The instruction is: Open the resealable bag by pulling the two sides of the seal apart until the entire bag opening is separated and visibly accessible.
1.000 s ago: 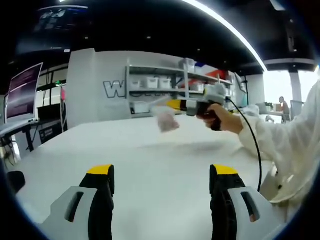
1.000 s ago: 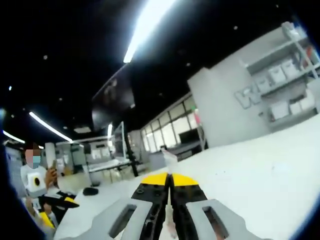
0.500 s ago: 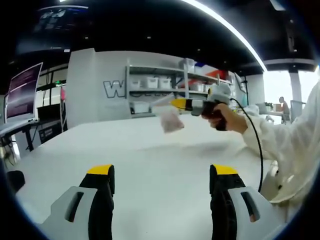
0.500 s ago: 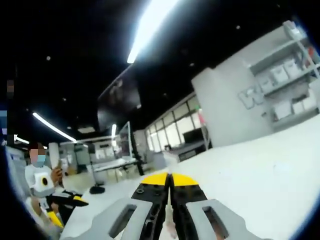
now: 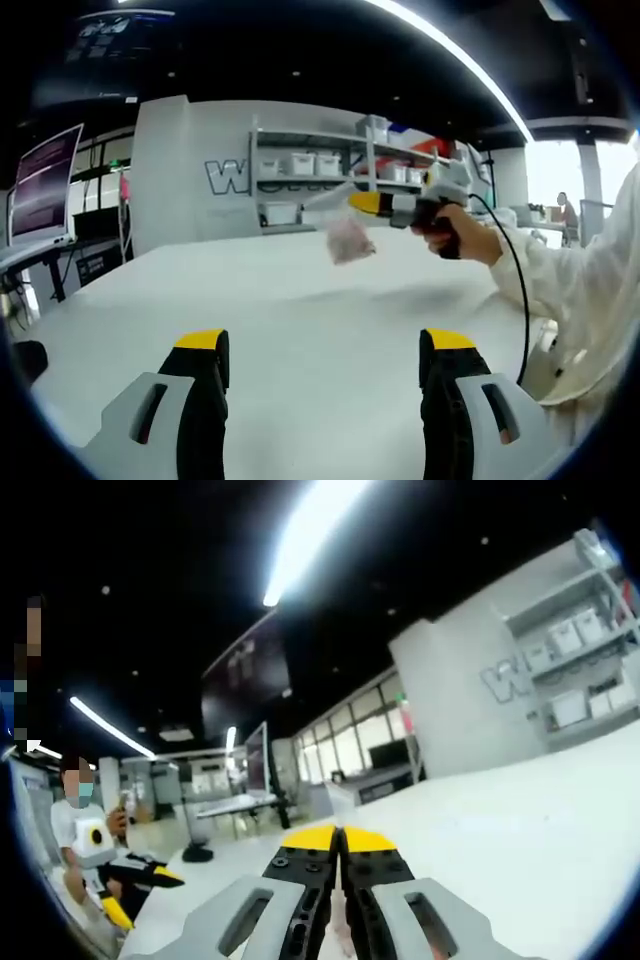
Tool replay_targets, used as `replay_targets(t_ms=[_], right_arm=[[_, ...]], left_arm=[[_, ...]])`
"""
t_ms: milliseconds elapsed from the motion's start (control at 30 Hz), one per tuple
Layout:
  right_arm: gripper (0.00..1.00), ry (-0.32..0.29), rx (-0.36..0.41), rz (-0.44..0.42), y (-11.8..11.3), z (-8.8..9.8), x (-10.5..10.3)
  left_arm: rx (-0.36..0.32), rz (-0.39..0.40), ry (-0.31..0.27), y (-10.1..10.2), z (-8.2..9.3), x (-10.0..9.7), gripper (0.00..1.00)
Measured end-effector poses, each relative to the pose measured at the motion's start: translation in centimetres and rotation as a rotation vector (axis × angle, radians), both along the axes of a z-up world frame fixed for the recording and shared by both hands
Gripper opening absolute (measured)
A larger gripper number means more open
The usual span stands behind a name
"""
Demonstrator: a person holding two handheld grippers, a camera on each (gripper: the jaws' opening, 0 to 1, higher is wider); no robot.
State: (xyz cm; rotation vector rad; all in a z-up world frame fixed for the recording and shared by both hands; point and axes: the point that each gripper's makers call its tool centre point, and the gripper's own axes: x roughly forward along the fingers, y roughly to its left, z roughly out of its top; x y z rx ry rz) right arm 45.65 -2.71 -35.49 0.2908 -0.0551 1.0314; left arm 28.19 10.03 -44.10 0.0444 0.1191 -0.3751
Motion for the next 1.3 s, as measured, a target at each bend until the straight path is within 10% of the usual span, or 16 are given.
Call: replay_targets(t_ms=[1300], right_arm=[[0.0, -0.015, -0.037, 0.004, -1.7, -1.4, -2.2]], left_arm=[[0.003, -0.013, 0.006, -0.6, -0.3, 0.2, 0.77]])
